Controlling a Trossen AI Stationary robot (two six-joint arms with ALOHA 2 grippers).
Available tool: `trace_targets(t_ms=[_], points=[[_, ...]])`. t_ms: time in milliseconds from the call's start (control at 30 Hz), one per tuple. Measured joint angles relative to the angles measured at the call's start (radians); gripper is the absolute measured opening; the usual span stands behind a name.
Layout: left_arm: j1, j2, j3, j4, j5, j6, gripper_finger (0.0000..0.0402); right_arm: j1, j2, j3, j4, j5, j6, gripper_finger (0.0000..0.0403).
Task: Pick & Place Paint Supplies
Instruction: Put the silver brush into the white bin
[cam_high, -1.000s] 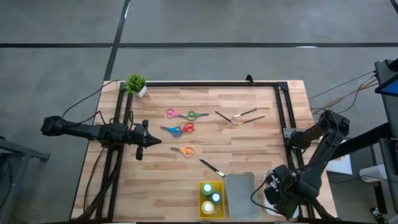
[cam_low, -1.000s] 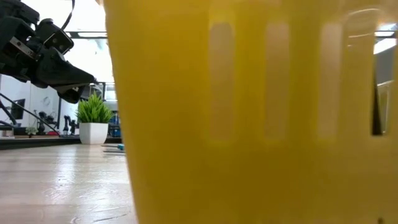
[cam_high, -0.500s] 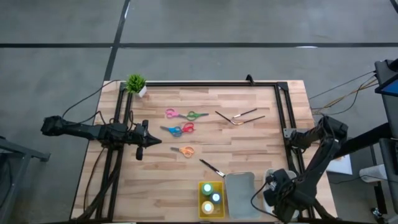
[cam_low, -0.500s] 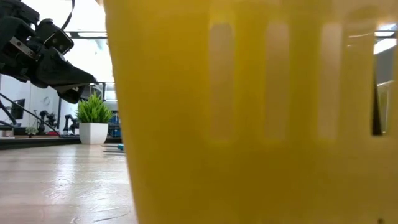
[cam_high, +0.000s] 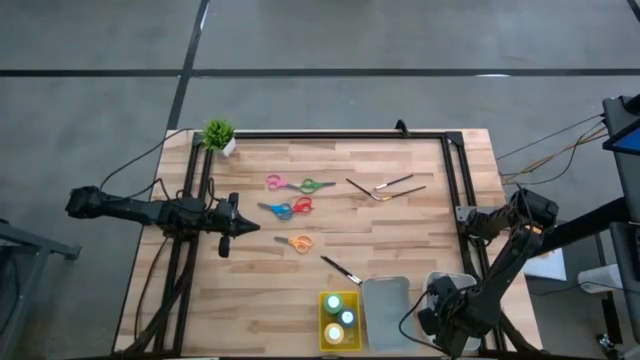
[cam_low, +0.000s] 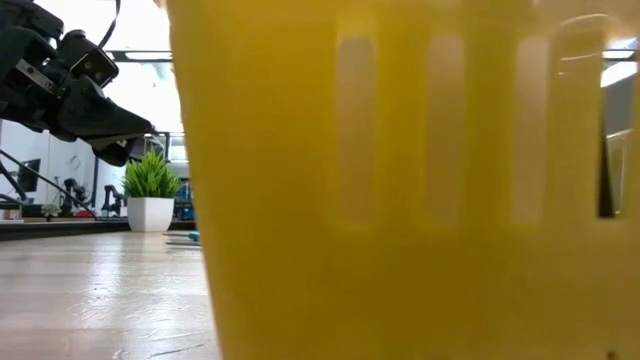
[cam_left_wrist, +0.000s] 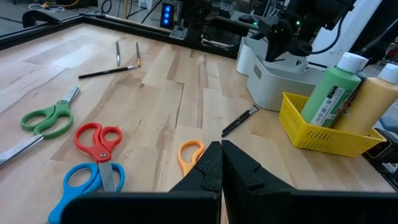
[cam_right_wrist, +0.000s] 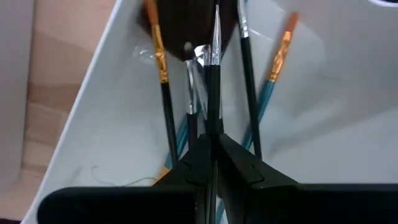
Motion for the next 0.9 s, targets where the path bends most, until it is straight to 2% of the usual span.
trace_targets(t_ms=[500, 900], points=[[0.0, 0.0, 0.0, 0.0, 0.0, 0.0, 0.0, 0.0, -0.001, -0.025, 0.031, 0.0, -0.039, 0.0014], [0.0, 0.0, 0.0, 0.0, 0.0, 0.0, 0.0, 0.001, -0.001, 0.005, 0.033, -0.001, -0.042, 0.0014]])
